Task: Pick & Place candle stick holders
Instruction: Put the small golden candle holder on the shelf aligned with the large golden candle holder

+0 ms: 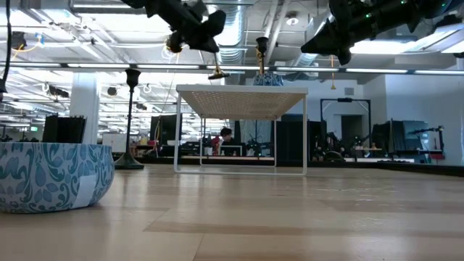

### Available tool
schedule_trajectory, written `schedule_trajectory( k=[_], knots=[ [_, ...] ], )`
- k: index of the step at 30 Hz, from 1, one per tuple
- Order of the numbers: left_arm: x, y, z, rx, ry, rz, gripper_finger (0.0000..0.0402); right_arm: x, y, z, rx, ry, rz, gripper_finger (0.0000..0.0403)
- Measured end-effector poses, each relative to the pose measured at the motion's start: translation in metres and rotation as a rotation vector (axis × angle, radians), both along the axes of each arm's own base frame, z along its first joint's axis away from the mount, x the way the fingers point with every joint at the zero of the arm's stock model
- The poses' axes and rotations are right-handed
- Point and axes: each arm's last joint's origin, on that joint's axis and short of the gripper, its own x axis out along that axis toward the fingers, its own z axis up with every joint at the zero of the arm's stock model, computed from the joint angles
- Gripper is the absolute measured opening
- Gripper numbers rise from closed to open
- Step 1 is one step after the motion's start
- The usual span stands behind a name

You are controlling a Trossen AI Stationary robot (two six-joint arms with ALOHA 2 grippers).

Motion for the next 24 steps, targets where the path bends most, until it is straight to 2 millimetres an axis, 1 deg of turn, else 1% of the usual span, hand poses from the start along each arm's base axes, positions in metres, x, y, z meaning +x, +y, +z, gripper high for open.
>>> schedule_trajectory(
  k=[8, 24],
  knots=[
    [0.012, 0.003, -0.012, -0.068, 0.0, -0.061, 0.0015, 0.0, 0.0, 0.0, 0.0, 0.0, 0.0, 0.0],
    [0.033, 0.009, -0.036, -0.122, 0.062, -0.068, 0.0015, 0.0, 0.0, 0.0, 0.0, 0.0, 0.0, 0.0]
  ],
)
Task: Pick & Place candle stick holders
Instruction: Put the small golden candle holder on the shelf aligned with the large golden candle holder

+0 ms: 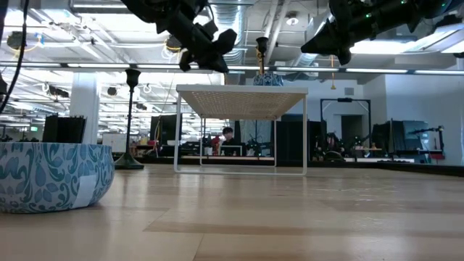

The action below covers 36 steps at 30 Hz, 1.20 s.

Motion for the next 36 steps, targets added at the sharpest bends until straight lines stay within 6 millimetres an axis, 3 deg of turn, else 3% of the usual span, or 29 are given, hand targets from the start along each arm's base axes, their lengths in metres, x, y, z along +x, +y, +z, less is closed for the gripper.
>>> schedule_trajectory(
  k=[36],
  knots=[
    [0.0, 0.006, -0.011, -0.043, 0.051, 0.062, 0.0015, -0.001, 0.0, -0.004, 0.015, 0.036, 0.0, 0.0]
  ],
)
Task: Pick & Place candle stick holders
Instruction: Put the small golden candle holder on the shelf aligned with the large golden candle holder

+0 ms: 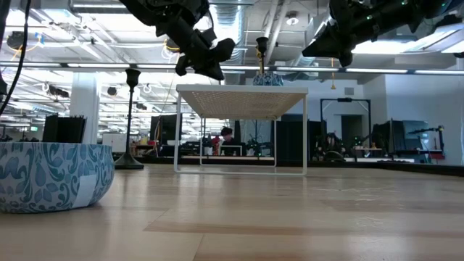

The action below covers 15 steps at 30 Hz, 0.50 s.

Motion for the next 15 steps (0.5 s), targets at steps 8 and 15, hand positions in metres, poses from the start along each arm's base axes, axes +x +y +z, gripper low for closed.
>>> schedule_trajectory(
  k=[8, 15],
  knots=[
    [0.01, 0.005, -0.011, -0.03, 0.0, -0.005, 0.0015, 0.0, 0.0, 0.0, -0.001, -0.001, 0.0, 0.0],
    [0.015, 0.007, -0.015, -0.031, -0.01, -0.009, 0.0019, 0.0, 0.0, 0.0, 0.0, 0.0, 0.0, 0.0]
  ],
)
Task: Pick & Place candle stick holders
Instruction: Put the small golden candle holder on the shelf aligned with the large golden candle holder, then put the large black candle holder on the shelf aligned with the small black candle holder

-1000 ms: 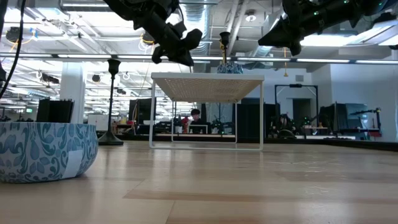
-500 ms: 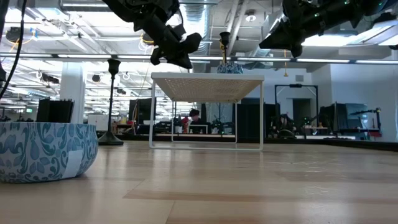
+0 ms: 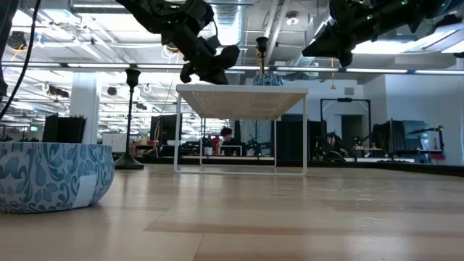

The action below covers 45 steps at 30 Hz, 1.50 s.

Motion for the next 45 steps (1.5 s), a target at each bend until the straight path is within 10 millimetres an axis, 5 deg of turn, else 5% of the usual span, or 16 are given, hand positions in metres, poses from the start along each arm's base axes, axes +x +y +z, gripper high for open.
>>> schedule_trajectory(
  k=[7, 23, 45],
  knots=[
    [-0.002, -0.002, 0.003, -0.002, -0.007, -0.019, 0.0022, 0.0, 0.0, 0.0, 0.002, 0.004, 0.0, 0.0],
    [-0.002, -0.002, 0.004, 0.001, -0.018, -0.037, 0.0106, 0.0, 0.0, -0.001, 0.003, 0.006, 0.0, 0.0],
    [-0.001, -0.011, 0.009, 0.079, 0.041, -0.086, 0.026, 0.0, 0.0, -0.001, 0.008, 0.012, 0.0, 0.0]
  ],
)
